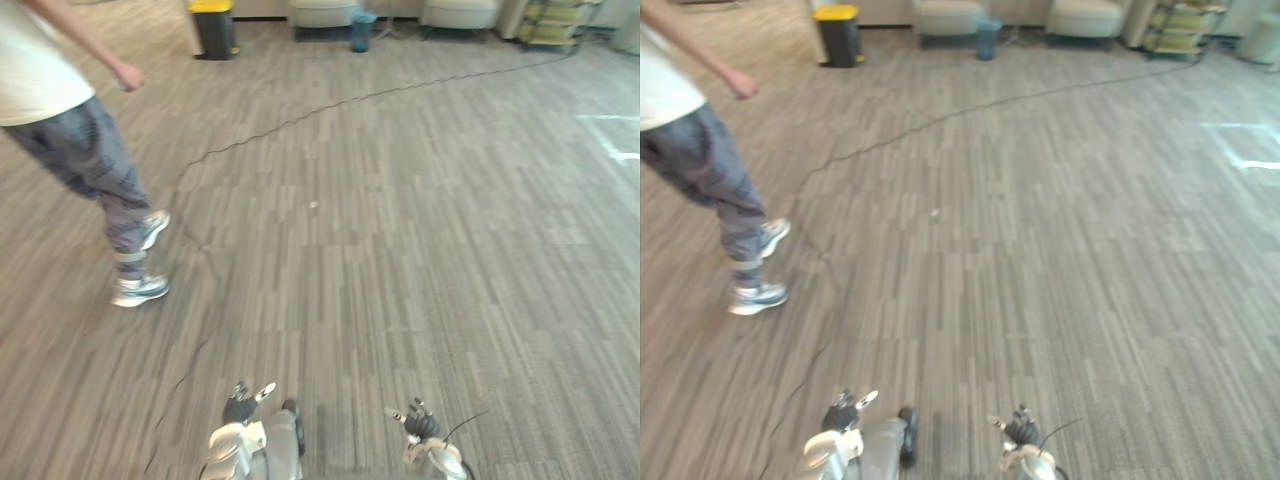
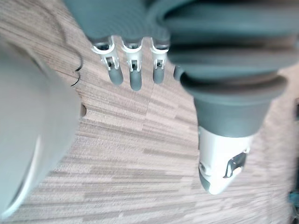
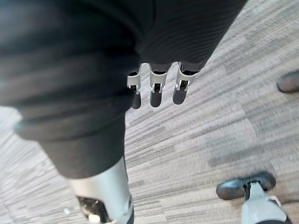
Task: Pick up cushions and gather them together orderly.
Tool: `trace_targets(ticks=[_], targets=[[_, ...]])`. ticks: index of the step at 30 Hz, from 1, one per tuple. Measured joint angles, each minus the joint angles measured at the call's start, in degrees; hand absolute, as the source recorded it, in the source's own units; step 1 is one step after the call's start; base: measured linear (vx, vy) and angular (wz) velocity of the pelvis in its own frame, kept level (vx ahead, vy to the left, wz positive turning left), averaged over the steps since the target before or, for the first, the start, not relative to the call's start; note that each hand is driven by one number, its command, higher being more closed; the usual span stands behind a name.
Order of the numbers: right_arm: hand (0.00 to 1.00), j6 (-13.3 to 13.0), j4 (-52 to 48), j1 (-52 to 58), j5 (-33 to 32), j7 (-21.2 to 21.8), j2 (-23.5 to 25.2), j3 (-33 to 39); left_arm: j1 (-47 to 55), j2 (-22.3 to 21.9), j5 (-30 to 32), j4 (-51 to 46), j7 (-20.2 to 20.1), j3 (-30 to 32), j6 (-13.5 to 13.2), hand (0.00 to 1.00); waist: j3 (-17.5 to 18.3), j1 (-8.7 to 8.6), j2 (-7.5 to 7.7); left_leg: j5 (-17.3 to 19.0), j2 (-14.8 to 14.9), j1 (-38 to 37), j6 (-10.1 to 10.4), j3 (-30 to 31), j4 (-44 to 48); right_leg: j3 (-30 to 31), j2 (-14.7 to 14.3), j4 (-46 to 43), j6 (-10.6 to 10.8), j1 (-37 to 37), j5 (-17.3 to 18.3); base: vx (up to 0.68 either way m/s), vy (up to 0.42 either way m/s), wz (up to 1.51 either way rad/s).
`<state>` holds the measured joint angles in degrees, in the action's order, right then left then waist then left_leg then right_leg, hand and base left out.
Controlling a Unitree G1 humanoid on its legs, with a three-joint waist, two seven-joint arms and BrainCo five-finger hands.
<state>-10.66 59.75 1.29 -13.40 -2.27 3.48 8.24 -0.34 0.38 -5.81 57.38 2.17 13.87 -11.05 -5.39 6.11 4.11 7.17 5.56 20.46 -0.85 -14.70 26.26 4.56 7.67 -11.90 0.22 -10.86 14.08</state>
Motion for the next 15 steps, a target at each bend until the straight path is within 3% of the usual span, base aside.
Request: trace_targets(ticks=[3, 4, 5, 6, 7, 8, 10, 11, 13, 14, 15], targets=[[0.00, -0.1, -0.3, 0.0, 0.0, 0.0, 0.0, -0.4, 0.2, 0.7, 0.1, 0.9, 0.0, 0.1, 0.2, 0.00, 0.2, 0.26, 0.80, 1.2, -0.7, -5.5, -1.7, -3.0, 0.7, 3.1, 1.3, -9.9, 3.9, 2.2, -4.8, 0.43, 0.206, -0.80], [0.00, -0.3, -0.8, 0.2, 0.6, 0.3, -0.2, -1.6, 1.2, 0.7, 0.1, 1.8, 0.0, -1.2, 0.2, 0.00, 0.1, 0.11, 0.26, 3.2, -1.2, -13.4, -2.6, -5.2, -2.5, 4.0, 1.4, -31.5, 7.6, 11.5, -15.6, 0.55, 0.203, -0.92], [0.00, -0.4, -1.4, 1.1, 1.7, 0.7, -0.2, -1.7, 1.0, 0.7, 0.1, 2.1, -0.1, -2.5, 0.3, 0.00, -0.4, -0.36, -0.64, 5.5, -1.3, -16.7, -2.5, -5.2, -3.9, 3.1, 1.4, -41.7, 7.5, 15.9, -15.8, 0.52, 0.165, -0.82], [0.00, -0.5, -1.8, 1.4, 2.2, 0.9, -0.2, -1.8, 0.9, 0.7, 0.1, 2.4, -0.1, -2.9, 0.3, 0.00, -0.6, -0.61, -0.89, 6.5, -1.4, -18.0, -2.2, -5.2, -4.3, 2.3, 1.5, -45.2, 7.3, 17.9, -14.9, 0.40, 0.082, -0.30], [0.00, -0.4, -3.0, 2.3, 2.3, 1.3, -0.3, -2.2, 0.5, 0.8, 0.0, 3.1, -0.1, -3.9, 0.4, 0.00, -0.8, -1.29, -0.41, 9.3, -1.6, -22.1, -1.2, -6.8, -5.8, -0.5, 2.1, -53.0, 5.7, 23.8, -10.9, 0.48, 0.071, -0.41], [0.00, -0.4, -3.4, 2.0, 2.3, 1.4, -0.5, -2.3, 0.4, 0.8, 0.0, 3.5, 0.0, -3.8, 0.5, 0.00, -0.7, -1.63, -0.28, 11.3, -1.5, -26.2, 0.2, -8.1, -8.3, -4.7, 2.8, -54.6, 3.6, 28.4, -7.2, 0.46, 0.061, -0.55], [0.00, -0.5, -4.3, 2.1, 2.3, 1.5, -0.8, -2.2, 0.4, 0.9, 0.0, 4.2, 0.0, -3.8, 0.6, 0.00, -0.9, -2.45, -0.12, 13.1, -1.1, -29.8, 1.6, -9.5, -10.3, -9.4, 3.4, -52.5, 3.0, 32.3, -4.4, 0.33, 0.017, -0.44], [0.00, -1.1, -4.5, 1.9, 2.3, 1.6, -1.2, -2.2, 0.5, 0.7, 0.0, 4.7, 0.0, -3.7, 0.8, 0.00, -0.9, -3.21, -0.17, 13.9, -0.9, -33.5, 1.8, -10.7, -12.8, -13.9, 3.4, -46.9, 1.6, 34.5, -2.1, 0.42, -0.048, -0.36], [0.00, -1.6, -4.4, 0.9, 2.3, 1.8, -2.0, -2.0, 0.0, -0.1, 0.1, 4.8, 0.0, -3.7, 0.8, 0.00, -0.7, -4.18, -0.67, 14.5, -0.4, -37.3, 2.8, -11.7, -16.3, -21.0, 3.0, -35.0, 0.7, 35.6, -1.9, 0.48, -0.083, -0.16], [0.00, -1.6, -4.3, 0.8, 2.2, 1.8, -2.4, -1.9, -0.9, -0.8, 0.1, 4.8, -0.1, -3.7, 0.7, 0.00, -0.7, -4.73, -0.90, 14.6, 0.0, -39.1, 2.9, -11.9, -18.5, -24.6, 2.3, -24.6, -0.6, 35.9, -3.8, 0.72, -0.145, 0.11], [0.00, -1.7, -3.8, 0.8, 2.3, 1.8, -2.9, -1.7, -1.2, -1.4, 0.4, 4.8, -0.2, -3.8, 0.5, 0.00, -0.8, -5.32, -1.24, 14.1, -0.1, -41.2, 3.7, -10.9, -19.4, -26.3, 0.6, -17.5, -4.0, 35.4, -9.9, 0.75, -0.154, 0.05]])
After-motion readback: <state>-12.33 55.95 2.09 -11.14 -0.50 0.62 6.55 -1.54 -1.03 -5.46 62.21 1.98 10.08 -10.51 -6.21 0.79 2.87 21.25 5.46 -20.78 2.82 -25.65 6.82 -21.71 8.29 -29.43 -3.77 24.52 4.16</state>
